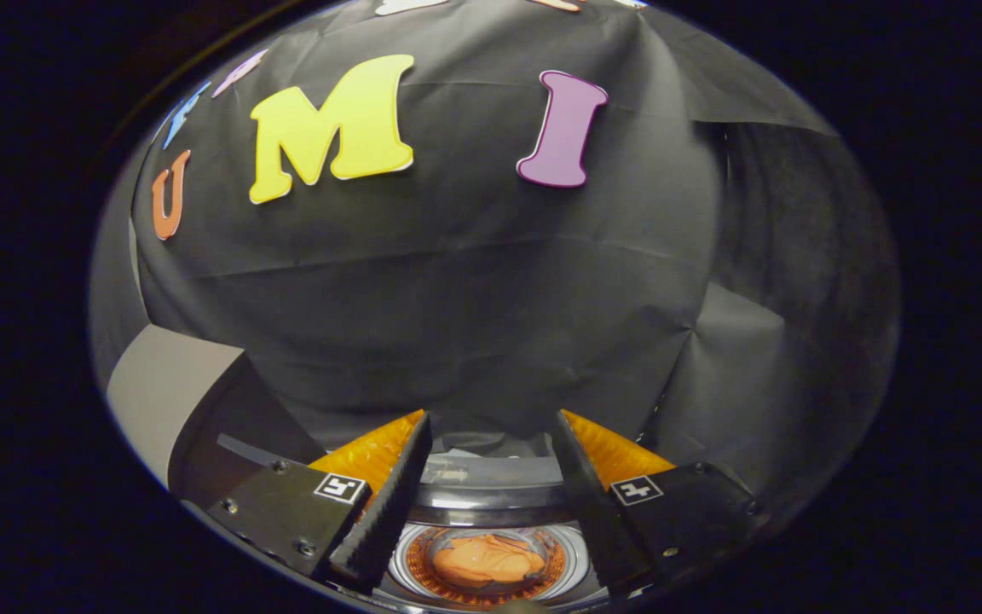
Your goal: Put the clothes into the washing machine and then close the washing machine lid.
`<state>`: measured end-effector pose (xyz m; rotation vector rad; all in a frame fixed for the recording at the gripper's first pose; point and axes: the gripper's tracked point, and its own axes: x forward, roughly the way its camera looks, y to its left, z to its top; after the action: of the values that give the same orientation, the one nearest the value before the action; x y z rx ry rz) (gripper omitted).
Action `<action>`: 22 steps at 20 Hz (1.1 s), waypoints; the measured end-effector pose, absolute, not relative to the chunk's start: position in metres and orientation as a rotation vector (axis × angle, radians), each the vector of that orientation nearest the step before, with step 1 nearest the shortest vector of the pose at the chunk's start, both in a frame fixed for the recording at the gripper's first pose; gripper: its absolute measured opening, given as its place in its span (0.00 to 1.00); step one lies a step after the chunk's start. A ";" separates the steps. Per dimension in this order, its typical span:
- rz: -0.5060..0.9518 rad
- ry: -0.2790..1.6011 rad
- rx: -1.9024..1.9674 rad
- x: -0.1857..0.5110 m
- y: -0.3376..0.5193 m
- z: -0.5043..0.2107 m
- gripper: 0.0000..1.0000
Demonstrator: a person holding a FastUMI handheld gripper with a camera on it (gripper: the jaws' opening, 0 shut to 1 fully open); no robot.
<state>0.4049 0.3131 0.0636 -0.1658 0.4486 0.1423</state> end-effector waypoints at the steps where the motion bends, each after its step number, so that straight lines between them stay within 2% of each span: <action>1: 0.142 0.445 -0.166 0.400 0.311 0.063 0.90; 22: 0.138 0.450 -0.219 0.333 0.295 0.030 0.90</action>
<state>0.3327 0.2949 0.0296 -0.2185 0.4504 0.1380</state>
